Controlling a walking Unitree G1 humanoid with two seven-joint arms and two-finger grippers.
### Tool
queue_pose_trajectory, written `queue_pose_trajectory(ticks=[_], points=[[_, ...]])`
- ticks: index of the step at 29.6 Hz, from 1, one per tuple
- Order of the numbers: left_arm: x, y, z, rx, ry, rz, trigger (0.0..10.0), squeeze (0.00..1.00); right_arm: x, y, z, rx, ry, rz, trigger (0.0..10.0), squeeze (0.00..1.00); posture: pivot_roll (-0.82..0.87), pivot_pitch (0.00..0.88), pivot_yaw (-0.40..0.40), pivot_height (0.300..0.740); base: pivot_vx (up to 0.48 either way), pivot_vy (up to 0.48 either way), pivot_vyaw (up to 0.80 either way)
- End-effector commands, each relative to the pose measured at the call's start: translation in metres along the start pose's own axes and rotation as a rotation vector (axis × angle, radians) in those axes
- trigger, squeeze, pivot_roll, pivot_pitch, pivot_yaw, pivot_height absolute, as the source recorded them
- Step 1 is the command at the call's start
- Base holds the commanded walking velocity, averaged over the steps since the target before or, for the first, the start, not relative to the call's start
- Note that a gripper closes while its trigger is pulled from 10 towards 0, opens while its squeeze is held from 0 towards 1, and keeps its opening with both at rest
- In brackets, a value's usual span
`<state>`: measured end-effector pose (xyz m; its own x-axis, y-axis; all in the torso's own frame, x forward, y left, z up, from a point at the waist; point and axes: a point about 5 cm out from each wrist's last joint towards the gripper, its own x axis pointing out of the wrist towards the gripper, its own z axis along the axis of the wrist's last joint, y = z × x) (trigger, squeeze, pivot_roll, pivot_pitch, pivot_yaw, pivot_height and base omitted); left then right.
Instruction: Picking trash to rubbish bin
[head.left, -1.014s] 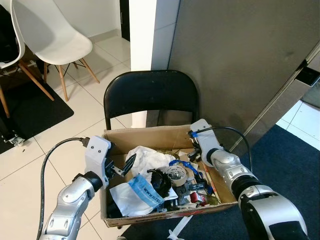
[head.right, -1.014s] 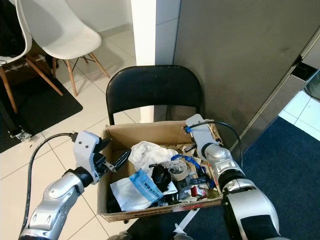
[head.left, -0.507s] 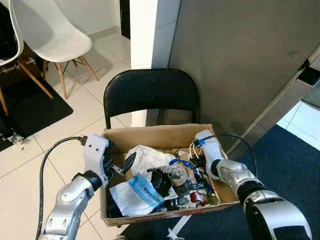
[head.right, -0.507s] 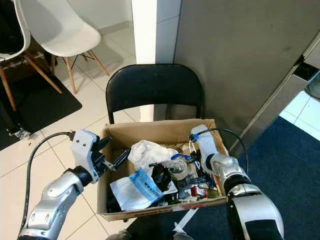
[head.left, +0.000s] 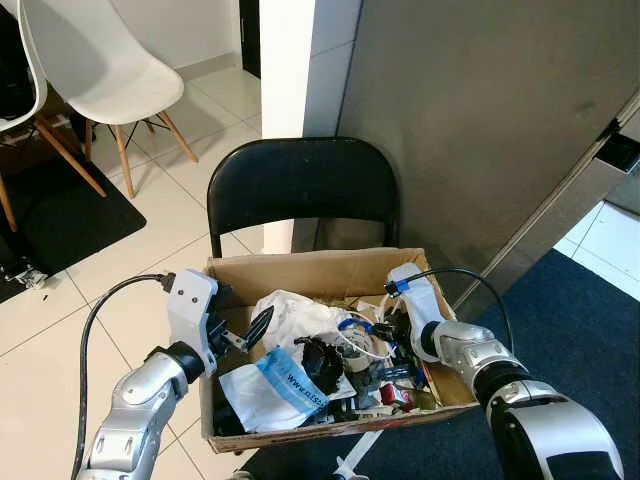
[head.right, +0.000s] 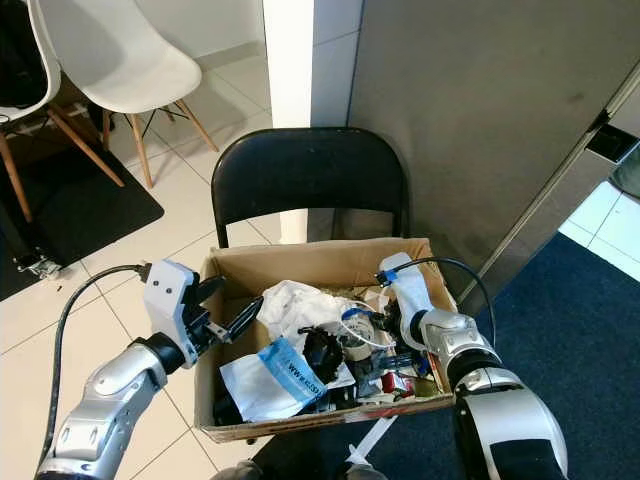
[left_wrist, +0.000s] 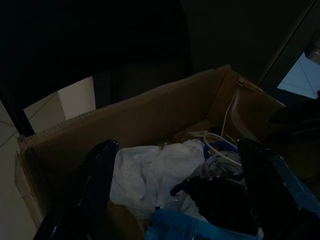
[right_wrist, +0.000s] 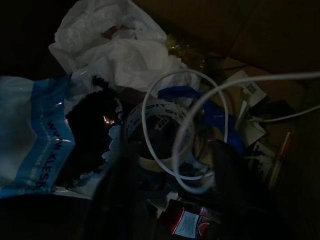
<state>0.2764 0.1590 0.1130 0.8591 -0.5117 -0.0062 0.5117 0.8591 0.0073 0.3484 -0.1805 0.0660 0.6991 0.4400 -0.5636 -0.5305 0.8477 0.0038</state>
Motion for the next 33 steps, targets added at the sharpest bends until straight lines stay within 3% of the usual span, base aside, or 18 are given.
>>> queue_pose_trajectory(ticks=[1, 2, 5, 9, 11, 14, 17, 19, 21, 23, 24, 26, 30, 33], points=[[-0.001, -0.001, -0.003, -0.003, 0.018, -0.006, 10.0, 0.0, -0.001, 0.0, -0.008, -0.028, 0.028, 0.003, 10.0, 0.7, 0.06, 0.173, -0.049, 0.74, 0.0, 0.0, 0.0], [-0.001, 0.001, -0.003, -0.003, 0.012, 0.008, 10.0, 0.0, -0.002, -0.002, -0.003, -0.033, -0.005, -0.01, 10.0, 0.0, 0.06, 0.172, -0.05, 0.74, 0.0, 0.0, 0.0], [0.0, 0.005, 0.0, -0.003, -0.003, 0.052, 10.0, 0.0, -0.005, -0.009, 0.007, -0.014, -0.086, -0.067, 10.0, 0.0, 0.06, 0.165, -0.053, 0.74, 0.0, 0.0, 0.0], [0.0, 0.024, 0.012, -0.094, -0.089, 0.252, 10.0, 0.0, -0.026, -0.041, 0.033, 0.103, -0.319, -0.307, 10.0, 0.0, 0.06, 0.162, -0.06, 0.74, 0.0, 0.0, 0.0], [0.0, 0.025, 0.012, -0.102, -0.087, 0.269, 10.0, 0.0, -0.029, -0.045, 0.035, 0.11, -0.338, -0.346, 10.0, 0.0, 0.06, 0.162, -0.06, 0.74, 0.0, 0.0, 0.0], [0.0, 0.026, 0.015, -0.066, -0.077, 0.312, 10.0, 0.0, -0.05, -0.066, 0.037, 0.247, -0.483, -0.506, 10.0, 0.0, 0.05, 0.161, -0.063, 0.74, 0.0, 0.0, 0.0], [0.0, 0.028, 0.013, -0.045, -0.056, 0.35, 10.0, 0.0, -0.058, -0.072, 0.036, 0.257, -0.537, -0.579, 10.0, 0.0, 0.05, 0.169, -0.063, 0.74, 0.0, 0.0, 0.0], [0.0, 0.034, 0.008, -0.044, -0.037, 0.457, 10.0, 0.0, -0.068, -0.076, 0.025, 0.306, -0.595, -0.679, 10.0, 0.0, 0.04, 0.159, -0.059, 0.74, 0.0, 0.0, 0.0], [0.0, 0.036, 0.006, -0.042, -0.022, 0.49, 10.0, 0.0, -0.067, -0.074, 0.019, 0.297, -0.581, -0.676, 10.0, 0.0, 0.03, 0.156, -0.055, 0.74, 0.0, 0.0, 0.0], [-0.001, 0.037, 0.004, -0.026, -0.008, 0.531, 10.0, 0.0, -0.065, -0.063, 0.011, 0.196, -0.588, -0.65, 10.0, 0.0, 0.03, 0.144, -0.06, 0.74, 0.0, 0.0, 0.0], [-0.001, 0.037, 0.004, -0.018, -0.002, 0.552, 10.0, 0.0, -0.063, -0.057, 0.007, 0.188, -0.597, -0.628, 10.0, 0.0, 0.03, 0.125, -0.071, 0.74, 0.0, 0.0, 0.0], [-0.001, 0.037, 0.005, -0.022, -0.015, 0.563, 10.0, 0.0, -0.061, -0.051, 0.001, 0.192, -0.598, -0.616, 10.0, 0.0, 0.03, 0.118, -0.078, 0.74, 0.0, 0.0, 0.0], [-0.001, 0.031, 0.004, -0.017, -0.026, 0.576, 10.0, 0.0, -0.051, -0.022, -0.02, 0.255, -0.617, -0.544, 10.0, 0.0, 0.03, 0.073, -0.073, 0.74, 0.0, 0.0, 0.0], [-0.001, 0.029, 0.0, -0.025, -0.015, 0.57, 10.0, 0.0, -0.047, -0.011, -0.022, 0.288, -0.636, -0.483, 10.0, 0.0, 0.04, 0.064, -0.069, 0.74, 0.0, 0.0, 0.0]])
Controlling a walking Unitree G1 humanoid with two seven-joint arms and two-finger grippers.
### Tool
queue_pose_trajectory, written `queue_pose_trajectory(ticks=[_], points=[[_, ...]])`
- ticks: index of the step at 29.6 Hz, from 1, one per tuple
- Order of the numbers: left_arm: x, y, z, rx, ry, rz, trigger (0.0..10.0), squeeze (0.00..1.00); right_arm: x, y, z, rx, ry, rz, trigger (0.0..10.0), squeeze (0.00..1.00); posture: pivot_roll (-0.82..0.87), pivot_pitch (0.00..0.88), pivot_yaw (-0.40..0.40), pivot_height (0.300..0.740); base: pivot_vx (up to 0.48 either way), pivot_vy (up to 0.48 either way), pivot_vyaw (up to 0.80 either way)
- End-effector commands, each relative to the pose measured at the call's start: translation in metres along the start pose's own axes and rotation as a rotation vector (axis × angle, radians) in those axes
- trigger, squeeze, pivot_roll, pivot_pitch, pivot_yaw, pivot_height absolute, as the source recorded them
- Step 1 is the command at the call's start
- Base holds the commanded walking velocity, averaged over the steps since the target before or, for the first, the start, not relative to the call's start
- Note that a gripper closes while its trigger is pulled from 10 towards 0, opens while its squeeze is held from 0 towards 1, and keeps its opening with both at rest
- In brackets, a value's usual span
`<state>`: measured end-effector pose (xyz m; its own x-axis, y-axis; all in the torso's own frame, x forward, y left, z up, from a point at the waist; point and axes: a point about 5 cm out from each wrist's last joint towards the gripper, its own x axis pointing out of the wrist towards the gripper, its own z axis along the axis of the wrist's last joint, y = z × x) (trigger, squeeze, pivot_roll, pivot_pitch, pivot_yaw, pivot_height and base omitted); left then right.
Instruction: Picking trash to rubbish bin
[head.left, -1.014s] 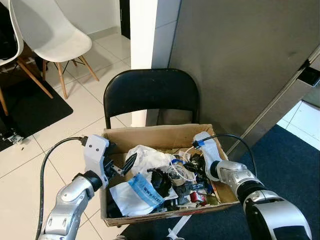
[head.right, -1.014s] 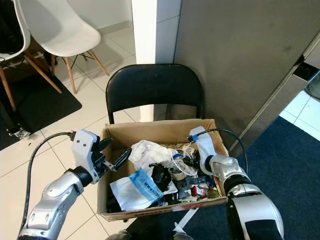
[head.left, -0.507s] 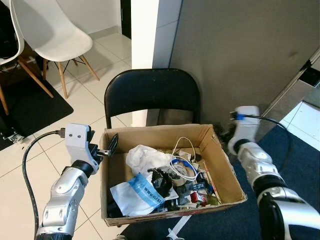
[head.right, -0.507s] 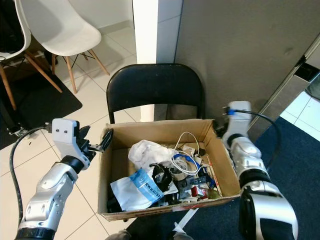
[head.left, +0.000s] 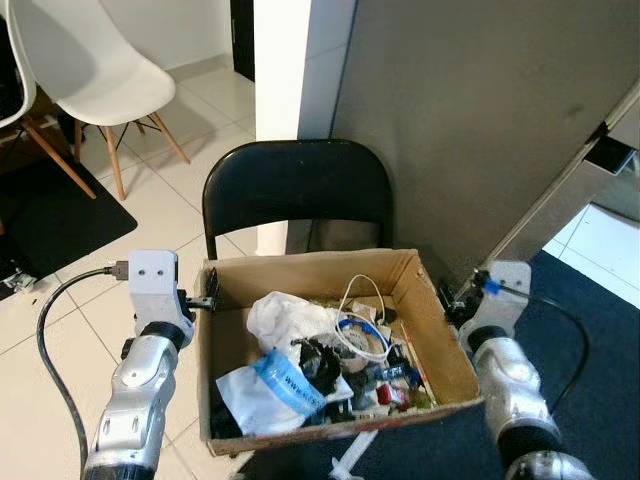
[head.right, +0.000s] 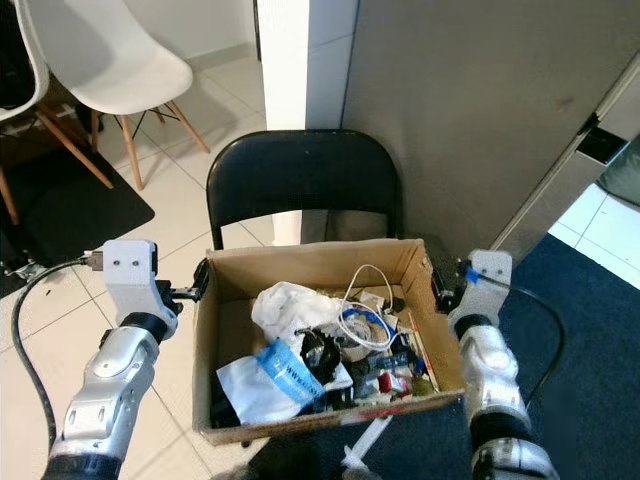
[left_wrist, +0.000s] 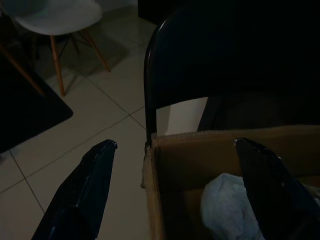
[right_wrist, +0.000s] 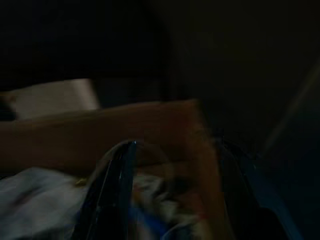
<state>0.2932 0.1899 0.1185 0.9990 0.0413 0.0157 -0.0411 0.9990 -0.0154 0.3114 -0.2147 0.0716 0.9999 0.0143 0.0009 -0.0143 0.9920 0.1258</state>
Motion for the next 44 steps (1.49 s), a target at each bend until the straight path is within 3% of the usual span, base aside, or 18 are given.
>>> queue_pose_trajectory(ticks=[1, 10, 18, 23, 24, 26, 33, 44], points=[[-0.003, -0.005, -0.006, 0.008, 0.012, -0.013, 10.0, 0.0, -0.001, 0.002, 0.001, 0.02, -0.002, 0.037, 10.0, 0.0, 0.04, 0.074, -0.068, 0.74, 0.0, 0.0, 0.0], [-0.011, 0.004, -0.017, 0.032, 0.029, 0.045, 10.0, 0.0, -0.019, 0.015, -0.018, 0.034, 0.063, 0.141, 10.0, 0.0, 0.04, 0.069, -0.061, 0.74, 0.0, 0.0, 0.0], [-0.005, -0.001, -0.016, 0.041, 0.036, 0.015, 10.0, 0.0, -0.024, 0.012, -0.019, 0.064, 0.067, 0.103, 10.0, 0.0, 0.04, 0.065, -0.037, 0.74, 0.0, 0.0, 0.0], [0.002, -0.007, -0.01, 0.033, 0.024, -0.013, 10.0, 0.0, -0.027, 0.006, -0.021, 0.093, 0.071, 0.057, 10.0, 0.0, 0.07, 0.085, 0.02, 0.74, 0.0, 0.0, 0.0], [0.003, -0.007, -0.009, 0.044, 0.024, -0.032, 10.0, 0.0, -0.029, 0.006, -0.023, 0.102, 0.072, 0.05, 10.0, 0.0, 0.08, 0.082, 0.063, 0.74, 0.0, 0.0, 0.0], [0.003, -0.007, -0.009, 0.044, 0.024, -0.032, 10.0, 0.0, -0.029, 0.006, -0.023, 0.102, 0.072, 0.05, 10.0, 0.0, 0.08, 0.082, 0.063, 0.74, 0.0, 0.0, 0.0], [0.007, 0.011, -0.009, 0.066, 0.021, -0.008, 10.0, 0.0, -0.04, 0.014, -0.03, 0.127, 0.077, 0.039, 10.0, 0.0, 0.07, 0.091, 0.102, 0.74, 0.0, 0.0, 0.0], [0.005, 0.021, -0.007, 0.022, -0.027, 0.017, 10.0, 0.0, -0.035, 0.009, -0.02, 0.057, 0.045, 0.055, 10.0, 0.0, 0.06, 0.102, 0.078, 0.74, 0.0, 0.0, 0.0]])
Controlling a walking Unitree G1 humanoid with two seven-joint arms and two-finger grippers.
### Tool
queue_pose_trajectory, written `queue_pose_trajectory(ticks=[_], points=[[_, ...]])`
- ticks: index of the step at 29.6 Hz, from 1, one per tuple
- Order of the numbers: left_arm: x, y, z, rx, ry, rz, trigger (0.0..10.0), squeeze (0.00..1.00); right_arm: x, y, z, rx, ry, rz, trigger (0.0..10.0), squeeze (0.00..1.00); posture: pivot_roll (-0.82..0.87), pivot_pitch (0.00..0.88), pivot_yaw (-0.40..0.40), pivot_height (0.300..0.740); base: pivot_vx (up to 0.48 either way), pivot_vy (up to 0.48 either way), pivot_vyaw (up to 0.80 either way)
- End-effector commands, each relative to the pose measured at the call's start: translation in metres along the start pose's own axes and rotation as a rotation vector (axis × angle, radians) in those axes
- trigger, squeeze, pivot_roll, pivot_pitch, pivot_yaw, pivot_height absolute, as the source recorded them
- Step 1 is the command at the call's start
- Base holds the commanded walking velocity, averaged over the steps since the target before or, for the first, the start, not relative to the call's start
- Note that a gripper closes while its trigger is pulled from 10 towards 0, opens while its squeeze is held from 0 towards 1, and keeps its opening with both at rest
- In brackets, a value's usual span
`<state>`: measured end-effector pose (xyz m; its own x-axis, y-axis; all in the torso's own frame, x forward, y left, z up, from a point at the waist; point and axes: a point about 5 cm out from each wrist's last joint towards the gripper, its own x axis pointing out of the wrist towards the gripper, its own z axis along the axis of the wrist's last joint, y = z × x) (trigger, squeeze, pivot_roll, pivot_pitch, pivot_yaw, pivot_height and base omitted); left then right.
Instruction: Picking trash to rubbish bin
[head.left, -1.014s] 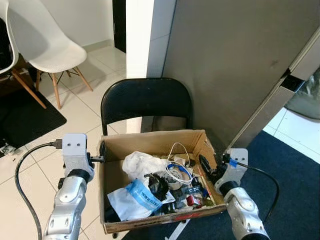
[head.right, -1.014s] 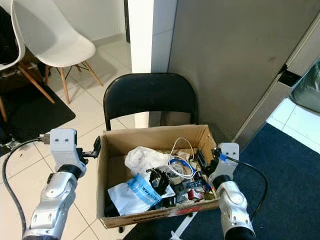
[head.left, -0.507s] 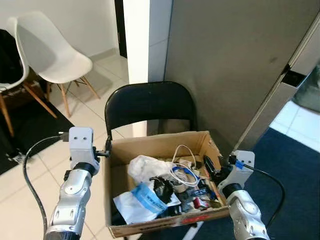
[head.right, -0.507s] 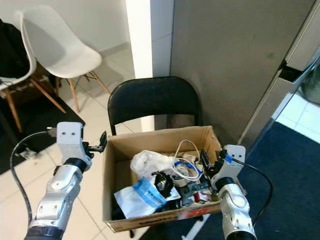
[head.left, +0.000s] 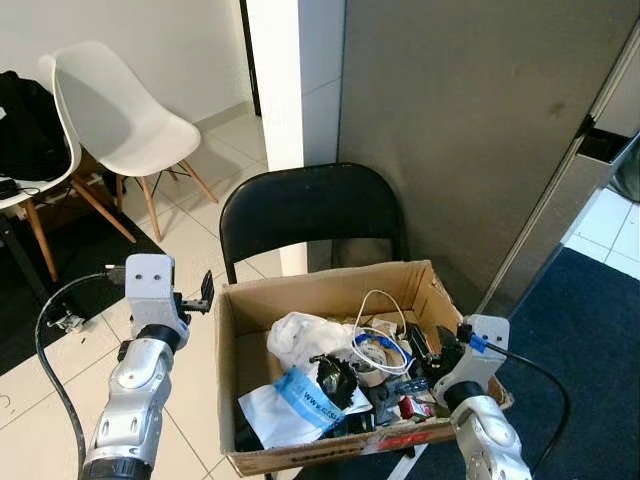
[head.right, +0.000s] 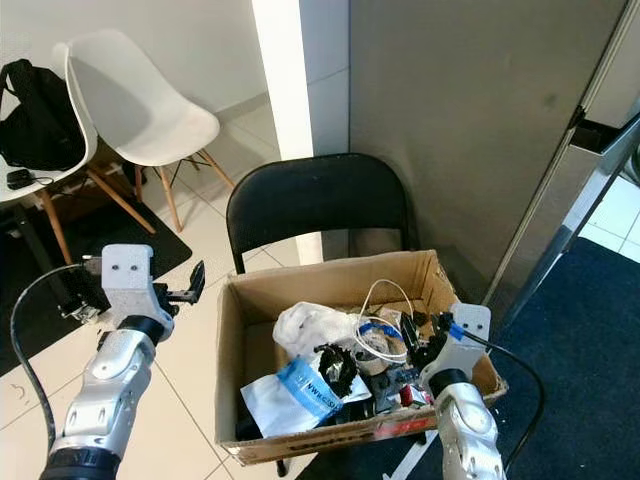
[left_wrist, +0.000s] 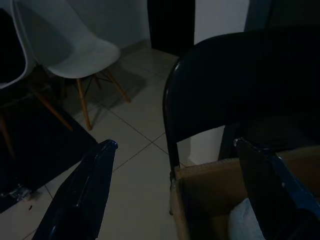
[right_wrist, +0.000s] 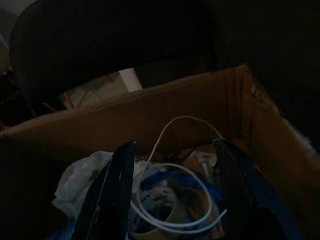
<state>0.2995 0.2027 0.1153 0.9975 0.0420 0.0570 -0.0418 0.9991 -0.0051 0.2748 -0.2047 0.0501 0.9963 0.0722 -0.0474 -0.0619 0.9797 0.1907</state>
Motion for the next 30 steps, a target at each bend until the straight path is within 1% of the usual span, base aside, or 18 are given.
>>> queue_pose_trajectory(ticks=[1, 2, 4, 14, 21, 30], points=[[-0.0024, 0.0093, -0.0042, 0.015, 0.018, 0.02, 10.0, 0.0, 0.0013, 0.0001, 0.0036, -0.01, -0.011, 0.008, 10.0, 0.0, 0.06, 0.102, 0.078, 0.74, 0.0, 0.0, 0.0], [-0.0025, 0.01, -0.0041, -0.011, 0.013, 0.02, 10.0, 0.0, 0.0031, -0.0012, 0.0049, -0.014, -0.006, 0.014, 10.0, 0.0, 0.07, 0.108, 0.067, 0.74, 0.0, 0.0, 0.0], [-0.0034, 0.01, -0.0033, -0.033, 0.001, 0.02, 10.0, 0.0, 0.0049, -0.0008, 0.0048, -0.016, 0.002, 0.023, 10.0, 0.0, 0.07, 0.108, 0.065, 0.74, 0.0, 0.0, 0.0], [-0.0092, 0.0038, -0.0076, -0.054, 0.0, 0.007, 10.0, 0.0, 0.0082, 0.0031, 0.0039, -0.024, 0.014, 0.046, 10.0, 0.0, 0.06, 0.101, 0.059, 0.74, 0.0, 0.0, 0.0], [-0.0082, 0.0019, -0.006, -0.076, -0.01, 0.013, 10.0, 0.0, 0.0068, 0.0035, 0.0016, -0.016, 0.032, 0.057, 10.0, 0.0, 0.06, 0.11, 0.053, 0.74, -0.259, 0.0, 0.0], [-0.0076, 0.0003, -0.0044, -0.083, -0.019, 0.011, 10.0, 0.0, 0.0048, 0.0016, 0.0014, -0.024, 0.042, 0.06, 10.0, 0.0, 0.05, 0.115, 0.044, 0.74, -0.341, 0.0, 0.0]])
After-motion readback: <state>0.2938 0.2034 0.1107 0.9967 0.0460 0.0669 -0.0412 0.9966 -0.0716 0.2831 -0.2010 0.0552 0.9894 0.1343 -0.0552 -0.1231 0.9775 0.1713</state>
